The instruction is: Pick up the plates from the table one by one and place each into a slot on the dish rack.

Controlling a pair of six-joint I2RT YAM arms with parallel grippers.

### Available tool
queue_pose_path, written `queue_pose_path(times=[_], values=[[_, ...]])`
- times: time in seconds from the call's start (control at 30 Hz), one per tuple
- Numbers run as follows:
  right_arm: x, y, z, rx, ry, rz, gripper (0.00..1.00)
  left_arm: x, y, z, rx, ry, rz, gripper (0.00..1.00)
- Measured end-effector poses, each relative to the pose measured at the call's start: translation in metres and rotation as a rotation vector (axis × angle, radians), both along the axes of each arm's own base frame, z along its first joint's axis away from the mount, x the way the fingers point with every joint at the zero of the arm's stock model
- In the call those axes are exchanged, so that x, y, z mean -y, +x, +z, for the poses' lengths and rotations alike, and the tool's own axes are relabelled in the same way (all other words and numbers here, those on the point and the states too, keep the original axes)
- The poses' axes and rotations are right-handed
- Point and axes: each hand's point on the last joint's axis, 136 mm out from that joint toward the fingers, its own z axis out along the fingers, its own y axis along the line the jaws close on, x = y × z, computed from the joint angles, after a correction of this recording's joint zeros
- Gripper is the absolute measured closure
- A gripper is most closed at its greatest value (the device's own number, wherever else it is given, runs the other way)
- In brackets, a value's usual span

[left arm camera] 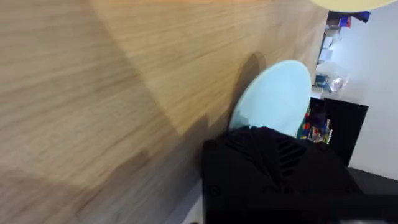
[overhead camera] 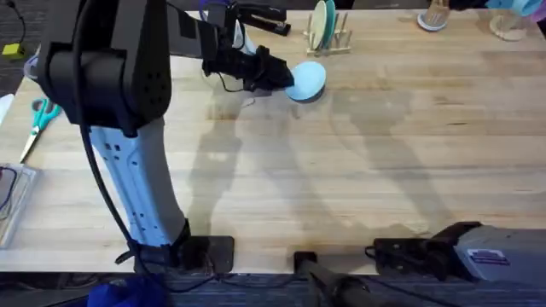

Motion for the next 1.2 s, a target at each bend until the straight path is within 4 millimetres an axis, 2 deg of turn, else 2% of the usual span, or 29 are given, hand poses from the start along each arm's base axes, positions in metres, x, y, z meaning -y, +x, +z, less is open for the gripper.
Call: queue_pose_path(times=[0.17, 0.37, 0.53, 0.7, 0.8, 0.97, 1.03, 1.2], values=[[0.004, -0.007, -0.007, -0.041, -0.020, -0.001, 0.005, 0.000, 0.000, 0.000, -0.001, 0.000, 0.000, 0.963], [0.021, -0.019, -0.026, -0.153, -0.010, -0.026, 0.006, 0.000, 0.000, 0.000, -0.001, 0.000, 0.000, 0.963], [0.032, -0.015, -0.042, -0.226, 0.091, -0.044, 0.006, 0.000, 0.000, 0.000, -0.001, 0.000, 0.000, 0.963], [0.039, -0.010, -0.069, -0.341, 0.180, -0.044, 0.006, 0.000, 0.000, 0.000, -0.001, 0.000, 0.000, 0.963], [0.033, -0.005, -0.085, -0.404, 0.241, -0.003, 0.007, 0.000, 0.000, 0.000, -0.001, 0.000, 0.000, 0.963], [0.012, 0.010, -0.115, -0.465, 0.360, 0.096, 0.007, 0.000, 0.000, 0.000, -0.001, 0.000, 0.000, 0.963], [0.000, 0.017, -0.131, -0.478, 0.423, 0.146, 0.007, 0.000, 0.000, 0.000, -0.001, 0.000, 0.001, 0.963], [-0.026, 0.021, -0.176, -0.545, 0.571, 0.235, 0.007, 0.000, 0.000, 0.000, -0.002, 0.000, 0.001, 0.963]])
